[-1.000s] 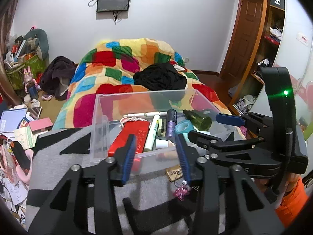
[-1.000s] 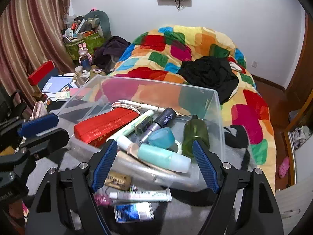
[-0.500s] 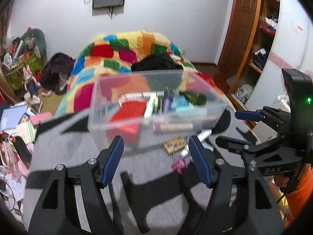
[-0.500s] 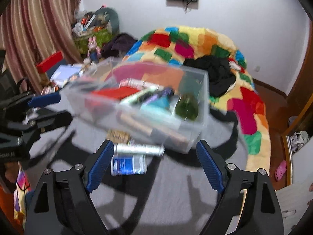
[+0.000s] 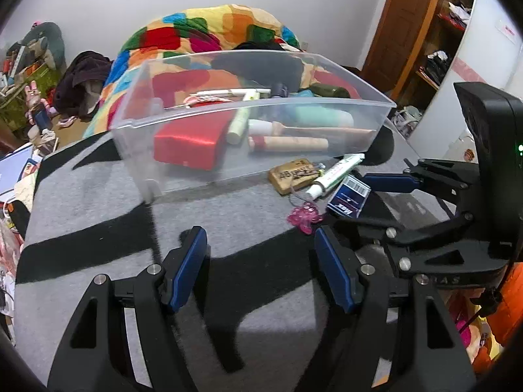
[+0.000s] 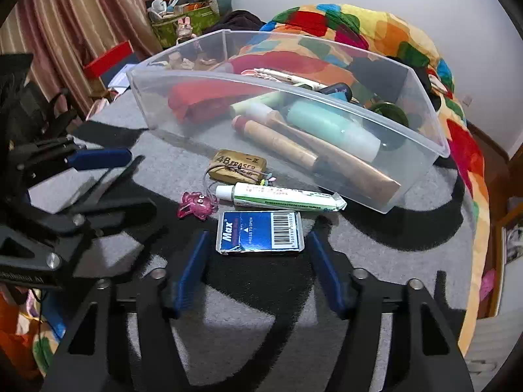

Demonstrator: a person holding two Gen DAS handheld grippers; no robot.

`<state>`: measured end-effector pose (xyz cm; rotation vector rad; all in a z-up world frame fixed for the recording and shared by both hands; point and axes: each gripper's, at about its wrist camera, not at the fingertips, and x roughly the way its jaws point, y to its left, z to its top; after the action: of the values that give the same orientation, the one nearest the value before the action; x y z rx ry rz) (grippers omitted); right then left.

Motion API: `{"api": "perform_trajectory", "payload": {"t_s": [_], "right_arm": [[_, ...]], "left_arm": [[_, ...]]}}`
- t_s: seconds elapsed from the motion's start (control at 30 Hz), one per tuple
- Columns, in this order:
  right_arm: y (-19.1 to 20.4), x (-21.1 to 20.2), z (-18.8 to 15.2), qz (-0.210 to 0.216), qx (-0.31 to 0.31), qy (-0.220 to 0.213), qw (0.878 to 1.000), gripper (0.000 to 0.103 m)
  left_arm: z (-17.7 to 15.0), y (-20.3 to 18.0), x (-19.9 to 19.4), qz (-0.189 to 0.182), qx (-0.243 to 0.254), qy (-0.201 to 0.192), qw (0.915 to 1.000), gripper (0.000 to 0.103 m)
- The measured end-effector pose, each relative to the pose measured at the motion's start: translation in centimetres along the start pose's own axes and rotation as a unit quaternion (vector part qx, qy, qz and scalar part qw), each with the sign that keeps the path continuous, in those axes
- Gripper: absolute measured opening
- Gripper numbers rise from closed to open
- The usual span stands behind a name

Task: Organize objects
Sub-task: 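Grasp the pink charm with the left tool while the right tool grasps the blue staple box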

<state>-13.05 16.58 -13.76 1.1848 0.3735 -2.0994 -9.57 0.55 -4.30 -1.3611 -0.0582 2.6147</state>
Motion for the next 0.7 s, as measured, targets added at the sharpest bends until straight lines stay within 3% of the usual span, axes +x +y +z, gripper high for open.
{"api": "perform_trajectory", "payload": {"t_s": [0.03, 0.07, 0.23, 0.53, 0.6, 0.7], "right_arm": [[-0.1, -0.1, -0.1, -0.003, 0.001, -0.002, 1.0, 0.046], [-0.3, -0.3, -0.2, -0.002, 0.005, -0.004, 1.0, 0.044], [-1.4, -1.0, -1.1, -0.002, 0.025, -0.01, 1.0, 0.044], [-3.0, -3.0, -2.0, -0.003, 0.053, -0.03, 0.998, 0.044], [-3.2, -3.2, -2.1, -0.003, 0.057, -0.033, 0.998, 0.044], [-3.5, -3.5, -2.1, -0.002, 0.062, -0.038, 0.997, 0.044]], "left_arm": [[0.1, -0.3, 0.2, -0.002, 0.003, 0.002, 1.0, 0.068], [0.2, -0.5, 0.4, -0.003, 0.006, 0.004, 1.0, 0.068], [0.7, -1.7, 1.8, -0.008, 0.021, 0.021, 0.9995, 0.067], [1.7, -3.0, 3.3, -0.004, 0.034, 0.03, 0.999, 0.038], [1.7, -3.2, 3.2, -0.007, 0.039, 0.027, 0.9989, 0.027], [1.5, -3.2, 3.0, -0.004, 0.042, 0.023, 0.9989, 0.027]]}}
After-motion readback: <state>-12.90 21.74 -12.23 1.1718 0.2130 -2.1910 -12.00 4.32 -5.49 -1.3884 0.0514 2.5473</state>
